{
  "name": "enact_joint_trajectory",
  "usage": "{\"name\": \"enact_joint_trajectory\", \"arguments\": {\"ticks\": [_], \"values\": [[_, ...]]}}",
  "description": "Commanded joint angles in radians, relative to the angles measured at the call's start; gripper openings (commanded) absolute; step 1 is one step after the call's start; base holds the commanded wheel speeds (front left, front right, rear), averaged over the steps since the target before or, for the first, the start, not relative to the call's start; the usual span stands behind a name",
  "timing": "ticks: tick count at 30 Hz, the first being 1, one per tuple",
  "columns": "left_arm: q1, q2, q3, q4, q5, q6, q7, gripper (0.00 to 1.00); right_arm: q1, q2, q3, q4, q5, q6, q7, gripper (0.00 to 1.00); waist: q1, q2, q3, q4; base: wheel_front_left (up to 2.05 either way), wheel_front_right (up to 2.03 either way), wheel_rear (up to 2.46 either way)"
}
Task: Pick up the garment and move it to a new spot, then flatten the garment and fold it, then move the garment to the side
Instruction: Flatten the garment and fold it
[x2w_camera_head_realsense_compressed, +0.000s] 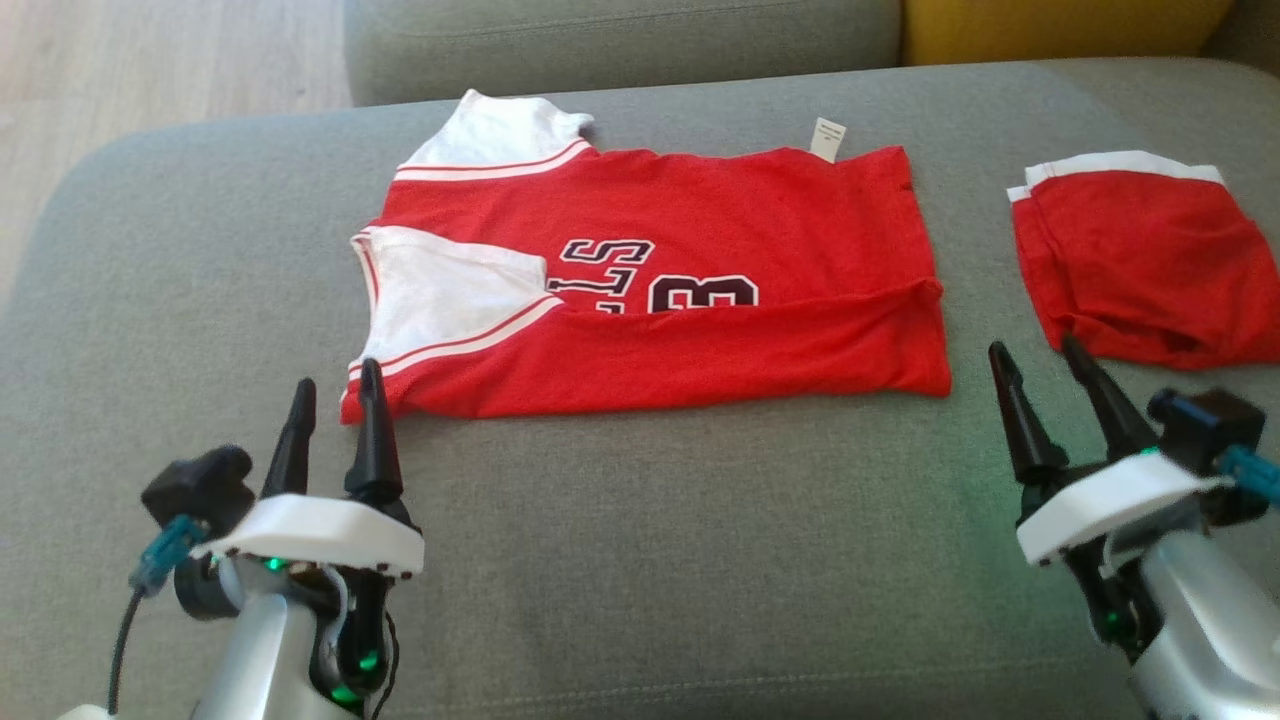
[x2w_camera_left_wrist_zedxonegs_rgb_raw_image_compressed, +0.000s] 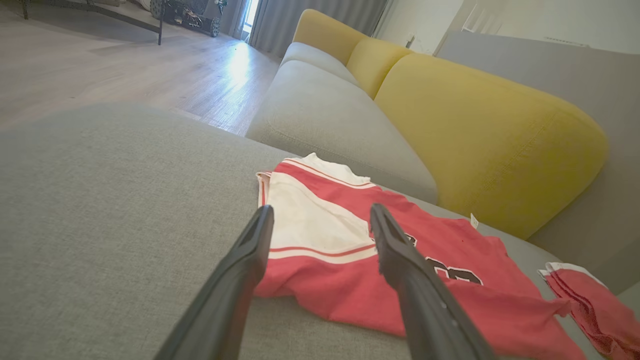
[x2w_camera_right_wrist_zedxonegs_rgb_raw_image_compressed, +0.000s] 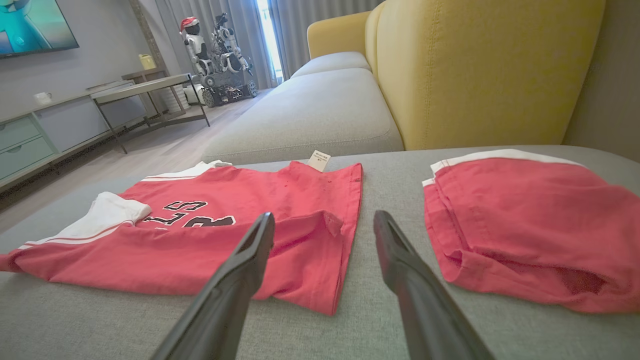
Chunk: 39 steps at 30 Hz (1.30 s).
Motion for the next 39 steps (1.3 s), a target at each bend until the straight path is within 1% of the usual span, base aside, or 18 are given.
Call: {"name": "enact_joint_trajectory", "arguments": {"ticks": [1, 4, 7, 13, 18, 22, 23, 24, 34, 39], "values": [[-0.036, 0.003, 0.038, -0.025, 0.016, -0.009, -0.012, 1.0, -0.014, -0.001, -0.015, -0.048, -0.025, -0.001, -0.011, 1.0, 0.0001, -0.0001, 0.004, -0.005, 0.0, 0.0, 0.0], [-0.042, 0.001, 0.037, 0.006, 0.038, -0.013, -0.012, 1.0, 0.021, 0.032, -0.054, -0.083, -0.076, -0.001, -0.011, 1.0, 0.0001, -0.0001, 0.012, -0.018, 0.0, 0.0, 0.0], [-0.065, 0.0, 0.032, 0.052, 0.055, -0.006, -0.012, 1.0, 0.033, 0.048, -0.072, -0.108, -0.106, -0.001, -0.011, 1.0, 0.0001, -0.0001, 0.024, -0.031, 0.0, 0.0, 0.0], [-0.135, 0.0, 0.075, 0.206, 0.069, 0.038, -0.012, 1.0, 0.037, 0.069, -0.084, -0.137, -0.132, -0.001, -0.011, 1.0, 0.0001, -0.0001, 0.054, -0.062, 0.0, 0.0, 0.0], [-0.195, 0.008, 0.113, 0.348, 0.075, 0.06, -0.012, 1.0, 0.037, 0.075, -0.079, -0.143, -0.136, -0.001, -0.011, 1.0, 0.0001, -0.0001, 0.074, -0.089, 0.0, 0.0, 0.0], [-0.245, 0.021, 0.123, 0.448, 0.068, 0.053, -0.012, 1.0, 0.034, 0.078, -0.081, -0.144, -0.135, -0.001, -0.011, 1.0, 0.0001, -0.0001, 0.085, -0.104, 0.0, 0.0, 0.0], [-0.245, 0.021, 0.123, 0.448, 0.068, 0.053, -0.012, 1.0, 0.034, 0.078, -0.081, -0.144, -0.135, -0.001, -0.011, 1.0, 0.0001, -0.0001, 0.085, -0.104, 0.0, 0.0, 0.0], [-0.265, 0.026, 0.118, 0.487, 0.071, 0.045, -0.012, 1.0, 0.031, 0.077, -0.084, -0.148, -0.136, -0.001, -0.011, 1.0, 0.0001, -0.0001, 0.095, -0.109, 0.0, 0.0, 0.0], [-0.338, 0.036, 0.108, 0.646, 0.075, 0.033, -0.011, 1.0, 0.032, 0.087, -0.092, -0.159, -0.147, -0.001, -0.011, 1.0, 0.0001, -0.0001, 0.105, -0.112, 0.0, 0.0, 0.0], [-0.372, 0.04, 0.094, 0.729, 0.073, 0.014, 0.021, 1.0, 0.032, 0.09, -0.091, -0.162, -0.15, -0.001, -0.011, 1.0, 0.0001, -0.0001, 0.105, -0.111, 0.0, 0.0, 0.0]]}}
